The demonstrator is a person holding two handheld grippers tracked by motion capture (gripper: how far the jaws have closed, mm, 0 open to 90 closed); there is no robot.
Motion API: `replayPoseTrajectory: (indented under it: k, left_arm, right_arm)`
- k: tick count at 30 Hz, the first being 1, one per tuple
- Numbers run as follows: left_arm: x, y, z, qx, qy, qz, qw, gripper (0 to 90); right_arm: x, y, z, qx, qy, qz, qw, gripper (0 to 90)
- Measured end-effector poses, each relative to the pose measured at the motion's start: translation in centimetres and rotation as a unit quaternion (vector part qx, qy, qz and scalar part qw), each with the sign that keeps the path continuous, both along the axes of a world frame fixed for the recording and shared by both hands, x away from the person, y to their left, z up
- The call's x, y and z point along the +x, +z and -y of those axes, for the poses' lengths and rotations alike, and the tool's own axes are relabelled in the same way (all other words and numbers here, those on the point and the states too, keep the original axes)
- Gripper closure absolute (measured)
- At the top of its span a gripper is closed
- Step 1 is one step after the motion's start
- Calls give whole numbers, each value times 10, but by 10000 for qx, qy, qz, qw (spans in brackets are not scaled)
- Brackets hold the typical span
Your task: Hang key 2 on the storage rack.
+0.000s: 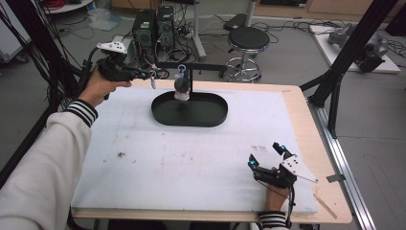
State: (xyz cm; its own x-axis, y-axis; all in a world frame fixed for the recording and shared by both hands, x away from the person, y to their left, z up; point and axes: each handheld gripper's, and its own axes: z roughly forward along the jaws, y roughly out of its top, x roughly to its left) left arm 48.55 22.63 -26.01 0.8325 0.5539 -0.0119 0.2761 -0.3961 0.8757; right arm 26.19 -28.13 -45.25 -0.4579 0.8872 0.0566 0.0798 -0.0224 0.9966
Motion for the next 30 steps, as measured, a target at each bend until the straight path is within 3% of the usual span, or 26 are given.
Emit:
replayPoseTrajectory:
  k: [7,14,30]
  left_arm:
    - [8,10,9,-90,-8,65,9999,881]
    - [16,18,17,-13,-30,74,10000,881]
    - [33,-2,24,140,-37,-195,9997,881]
  right_arm:
    - [0,0,0,5,0,-5,10000,8]
    - [0,0,0,11,7,0,10000,8]
    - [0,0,0,33,7,-25,10000,8]
